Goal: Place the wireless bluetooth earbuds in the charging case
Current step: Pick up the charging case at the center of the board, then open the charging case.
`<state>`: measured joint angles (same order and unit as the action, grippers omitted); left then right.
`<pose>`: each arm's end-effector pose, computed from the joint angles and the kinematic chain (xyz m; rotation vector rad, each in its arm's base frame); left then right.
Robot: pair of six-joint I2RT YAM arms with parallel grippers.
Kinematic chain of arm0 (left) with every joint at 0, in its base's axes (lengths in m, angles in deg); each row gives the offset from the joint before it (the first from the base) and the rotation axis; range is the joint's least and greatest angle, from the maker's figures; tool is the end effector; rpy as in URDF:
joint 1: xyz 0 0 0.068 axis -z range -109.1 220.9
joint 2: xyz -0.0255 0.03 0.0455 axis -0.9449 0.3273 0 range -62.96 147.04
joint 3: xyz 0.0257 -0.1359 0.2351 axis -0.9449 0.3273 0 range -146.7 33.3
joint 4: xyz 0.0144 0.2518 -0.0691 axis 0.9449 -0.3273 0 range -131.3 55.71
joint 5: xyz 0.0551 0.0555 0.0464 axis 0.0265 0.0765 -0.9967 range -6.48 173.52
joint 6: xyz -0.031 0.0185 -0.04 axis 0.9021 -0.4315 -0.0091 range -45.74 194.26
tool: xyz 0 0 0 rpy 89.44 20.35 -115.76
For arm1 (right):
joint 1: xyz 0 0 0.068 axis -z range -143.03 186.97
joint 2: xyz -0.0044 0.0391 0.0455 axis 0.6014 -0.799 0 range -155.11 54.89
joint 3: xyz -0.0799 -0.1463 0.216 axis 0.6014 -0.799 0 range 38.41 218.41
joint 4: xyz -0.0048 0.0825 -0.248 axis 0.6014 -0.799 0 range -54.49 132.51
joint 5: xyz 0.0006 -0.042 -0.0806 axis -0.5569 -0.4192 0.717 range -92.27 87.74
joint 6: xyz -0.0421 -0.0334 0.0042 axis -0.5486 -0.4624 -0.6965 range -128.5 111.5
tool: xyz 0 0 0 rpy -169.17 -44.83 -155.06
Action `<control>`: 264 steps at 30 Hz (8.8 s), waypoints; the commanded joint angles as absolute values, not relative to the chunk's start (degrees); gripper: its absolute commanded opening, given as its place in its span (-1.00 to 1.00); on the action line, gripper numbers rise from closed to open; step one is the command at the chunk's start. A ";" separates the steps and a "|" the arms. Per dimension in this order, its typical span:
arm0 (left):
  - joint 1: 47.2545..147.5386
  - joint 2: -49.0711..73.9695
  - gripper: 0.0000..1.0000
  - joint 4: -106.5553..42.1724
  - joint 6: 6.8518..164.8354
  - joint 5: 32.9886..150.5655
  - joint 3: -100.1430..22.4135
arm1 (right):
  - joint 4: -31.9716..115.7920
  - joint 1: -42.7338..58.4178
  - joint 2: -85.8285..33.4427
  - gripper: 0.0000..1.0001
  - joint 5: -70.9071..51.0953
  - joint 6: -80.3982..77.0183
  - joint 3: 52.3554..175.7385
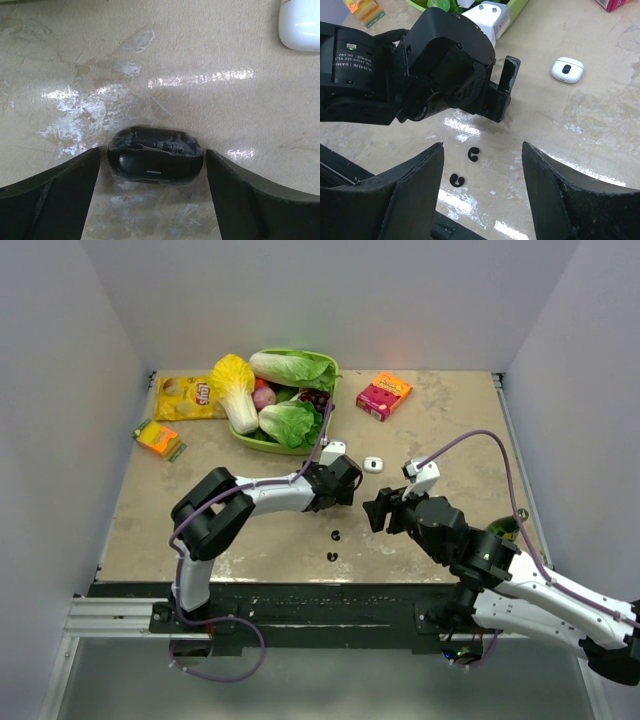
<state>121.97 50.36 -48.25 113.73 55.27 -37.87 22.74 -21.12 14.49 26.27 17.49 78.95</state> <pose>0.2677 -0.3047 0.1485 0.0592 2.3921 -0.0940 0.1006 0.1293 0.3099 -0.1953 1.8950 0.5313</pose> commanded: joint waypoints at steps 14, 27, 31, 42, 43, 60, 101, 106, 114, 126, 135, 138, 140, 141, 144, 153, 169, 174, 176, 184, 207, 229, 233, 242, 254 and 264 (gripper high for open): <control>122.66 55.69 0.46 -52.93 113.90 56.80 -36.92 | 23.61 -21.04 15.95 0.34 27.00 18.57 79.63; 122.93 34.62 -1.00 -28.34 104.60 55.84 -22.70 | 25.98 -21.13 16.30 0.31 26.65 17.95 82.79; 123.02 22.34 -1.00 -13.35 97.75 56.43 -13.30 | 29.40 -21.04 16.92 0.33 24.81 16.55 84.55; 124.33 -1.25 -1.00 32.57 81.04 77.45 23.17 | 21.42 -21.04 5.59 0.47 11.89 14.43 99.49; 124.42 -2.56 -1.00 35.81 79.90 78.93 24.33 | 20.37 -21.04 3.93 0.51 10.75 14.26 100.11; 126.44 -9.34 -1.00 35.94 74.53 83.25 29.26 | 24.66 -21.13 -6.98 0.65 -0.15 14.96 99.58; 135.23 -14.97 -1.00 30.48 66.53 73.41 29.00 | 21.85 -20.51 -8.31 0.61 8.81 16.81 95.10; 135.23 -14.88 -1.00 30.92 66.44 72.97 29.44 | 29.14 -20.51 -3.74 0.58 3.81 17.25 92.91; 135.41 -15.06 -1.00 31.97 66.27 72.97 29.09 | 32.21 -19.73 -6.63 0.39 -2.08 19.35 93.09; 136.38 -15.93 -1.00 32.24 65.92 73.06 28.73 | 36.35 -17.08 -7.95 0.19 -6.92 22.08 90.80; 136.64 -16.02 -1.00 32.85 65.56 72.88 28.65 | 36.62 -17.08 -9.36 -0.05 -8.33 22.26 90.53; 136.73 -16.29 -1.00 32.85 65.56 72.62 28.73 | 36.35 -17.08 -9.71 -0.09 -8.33 22.35 90.36; 136.64 -16.46 -1.00 32.77 65.56 72.53 28.65 | 36.27 -17.08 -9.80 -0.12 -8.24 22.35 90.27; 136.64 -16.55 -1.00 32.68 65.56 72.53 28.65 | 36.18 -17.08 -9.80 -0.15 -8.24 22.35 90.01; 136.81 -16.64 -1.00 32.59 65.48 72.18 28.73 | 36.27 -17.08 -9.62 -0.26 -8.24 22.35 90.00; 136.73 -14.53 -0.55 30.66 68.63 69.72 27.33 | 34.78 -17.08 -7.96 -1.00 -6.22 17.78 91.75; 136.64 -7.50 1.00 17.83 79.26 68.30 21.09 | 21.42 -18.14 -1.63 -1.00 0.27 0.99 101.87; 136.64 -11.87 1.00 12.56 82.43 77.34 20.38 | 24.66 -22.79 3.90 -1.00 5.72 -10.40 97.04; 136.64 -14.08 1.00 12.02 84.10 84.37 20.82 | 20.90 -24.73 4.35 -1.00 8.27 -12.71 98.25; 135.68 -20.50 1.00 5.96 86.83 90.81 18.63 | 14.21 -30.87 1.19 -1.00 13.55 -16.41 100.64; 127.50 -12.07 0.51 9.12 88.68 104.69 13.36 | 14.12 -34.31 -1.54 -1.00 12.94 -17.03 100.55; 127.32 -8.73 -0.20 9.04 87.36 107.86 11.16 | 14.12 -34.49 -3.03 -1.00 12.68 -17.20 100.99; 127.24 -9.08 -0.21 9.03 87.36 107.69 11.33 | 14.03 -34.66 -3.21 -1.00 12.76 -17.29 101.08; 127.23 -8.99 0.19 8.77 87.97 106.72 11.33 | 13.77 -35.19 -3.47 -1.00 13.82 -17.47 101.25; 125.74 -7.41 0.01 10.35 89.47 109.00 11.51 | 14.29 -38.00 -2.77 -1.00 16.81 -18.87 101.34; 124.07 -6.79 0.02 10.00 89.29 108.39 11.86 | 14.64 -38.79 -1.45 -1.00 14.96 -18.52 102.04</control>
